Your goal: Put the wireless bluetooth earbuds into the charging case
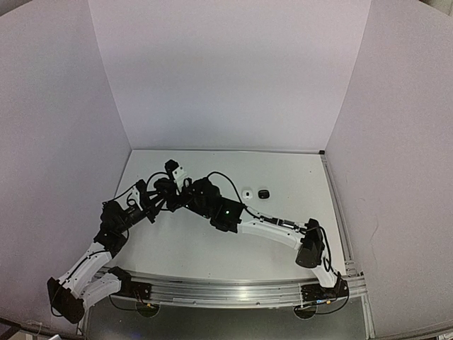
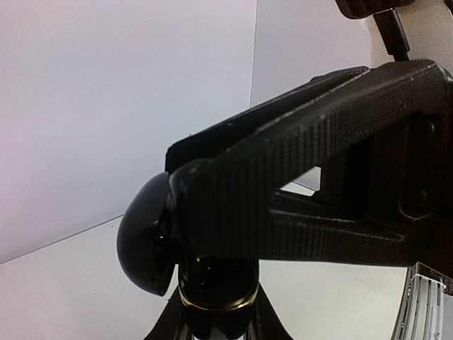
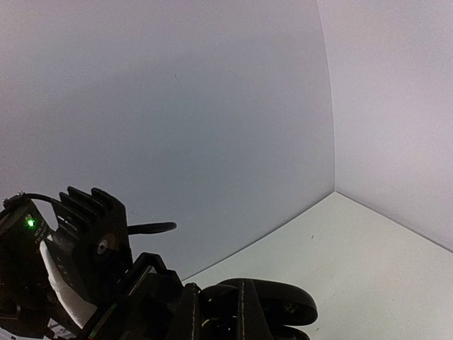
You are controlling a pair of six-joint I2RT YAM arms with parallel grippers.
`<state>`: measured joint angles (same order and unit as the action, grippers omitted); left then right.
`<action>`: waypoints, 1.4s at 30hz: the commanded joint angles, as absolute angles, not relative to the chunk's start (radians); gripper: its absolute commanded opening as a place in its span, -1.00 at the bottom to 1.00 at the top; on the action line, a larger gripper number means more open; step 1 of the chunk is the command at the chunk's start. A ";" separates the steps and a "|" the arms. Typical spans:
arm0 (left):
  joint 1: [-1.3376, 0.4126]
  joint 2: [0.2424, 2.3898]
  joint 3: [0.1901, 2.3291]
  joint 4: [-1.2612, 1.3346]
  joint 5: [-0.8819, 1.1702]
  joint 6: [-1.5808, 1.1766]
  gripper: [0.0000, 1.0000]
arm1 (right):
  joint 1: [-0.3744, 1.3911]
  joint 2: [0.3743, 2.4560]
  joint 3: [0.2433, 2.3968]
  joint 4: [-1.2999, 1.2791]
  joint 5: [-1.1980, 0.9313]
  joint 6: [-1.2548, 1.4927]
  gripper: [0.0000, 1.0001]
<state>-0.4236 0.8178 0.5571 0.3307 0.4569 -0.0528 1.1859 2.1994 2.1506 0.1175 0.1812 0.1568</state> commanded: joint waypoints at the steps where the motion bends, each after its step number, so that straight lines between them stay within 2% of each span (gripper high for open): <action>1: -0.424 0.804 0.624 0.437 0.421 -0.058 -1.00 | 1.187 2.185 2.129 0.059 0.130 0.168 -1.00; 9: -0.424 0.789 0.619 0.438 0.440 -0.050 -1.00 | 1.170 2.111 2.042 0.060 0.180 0.137 -1.00; 17: -0.424 0.801 0.626 0.453 0.449 -0.043 -1.00 | 1.169 2.148 2.066 0.060 0.132 0.113 -1.00; 24: -0.424 0.793 0.625 0.428 0.452 -0.031 -1.00 | 1.169 2.158 2.063 0.060 0.150 0.103 -0.41; 42: -0.424 0.780 0.626 0.352 0.607 -0.050 -1.00 | 1.159 2.152 2.130 0.005 0.251 0.041 -0.35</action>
<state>-0.4175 0.8172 0.5575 0.3211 0.4763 -0.0518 1.1797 2.1540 2.0815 0.0864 0.1610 0.0671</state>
